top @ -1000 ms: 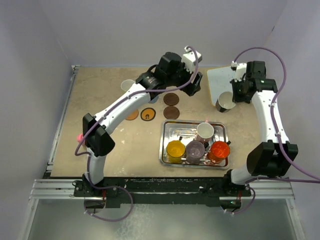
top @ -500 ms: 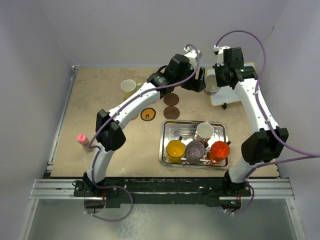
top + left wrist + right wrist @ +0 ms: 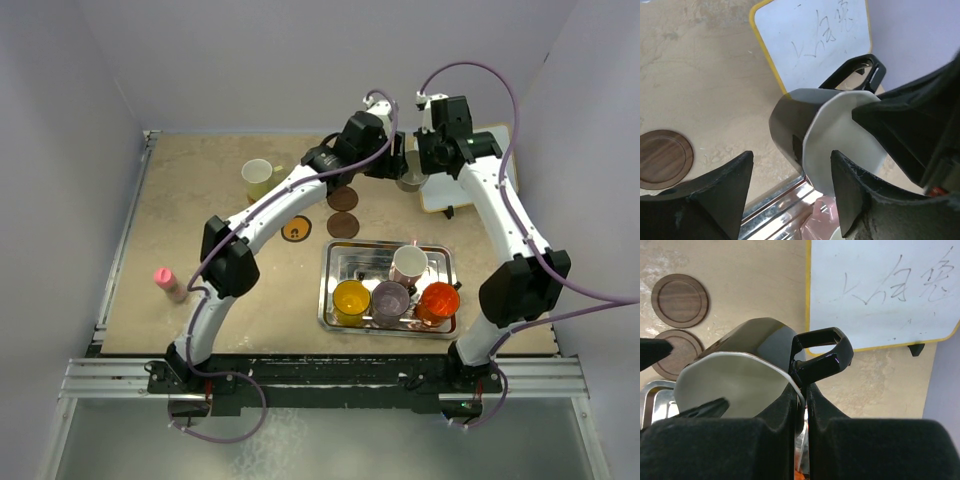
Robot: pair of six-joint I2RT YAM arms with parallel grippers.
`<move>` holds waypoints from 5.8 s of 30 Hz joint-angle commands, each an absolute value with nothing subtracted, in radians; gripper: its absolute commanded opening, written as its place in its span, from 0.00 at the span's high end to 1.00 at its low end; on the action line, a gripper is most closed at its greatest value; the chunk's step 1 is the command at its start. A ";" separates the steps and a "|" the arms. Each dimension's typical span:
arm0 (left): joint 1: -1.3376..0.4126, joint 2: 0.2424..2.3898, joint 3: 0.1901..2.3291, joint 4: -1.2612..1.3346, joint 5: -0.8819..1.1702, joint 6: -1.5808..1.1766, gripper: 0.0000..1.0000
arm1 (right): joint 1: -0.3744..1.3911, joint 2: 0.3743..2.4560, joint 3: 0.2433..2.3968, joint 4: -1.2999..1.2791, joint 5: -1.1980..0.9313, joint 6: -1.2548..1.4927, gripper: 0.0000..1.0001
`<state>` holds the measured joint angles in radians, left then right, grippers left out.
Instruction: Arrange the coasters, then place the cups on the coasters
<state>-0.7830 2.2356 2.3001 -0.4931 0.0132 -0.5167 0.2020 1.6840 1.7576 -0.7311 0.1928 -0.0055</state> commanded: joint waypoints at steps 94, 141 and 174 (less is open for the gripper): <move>-0.379 2.250 2.245 -0.714 0.137 0.089 0.97 | 0.126 1.565 1.575 -0.736 -0.399 -0.213 0.55; -0.356 2.357 2.258 -0.712 0.107 0.079 0.93 | 0.126 1.479 1.490 -0.747 -0.376 -0.251 0.53; -0.357 2.128 2.215 -0.664 0.352 0.142 0.45 | 0.069 1.236 1.178 -0.860 -0.365 -0.439 0.52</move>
<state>-0.3622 2.2475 2.2311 -0.7254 0.2417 0.1246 0.0765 1.2789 1.2247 -0.8463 -0.3843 -0.3882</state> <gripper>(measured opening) 0.538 0.480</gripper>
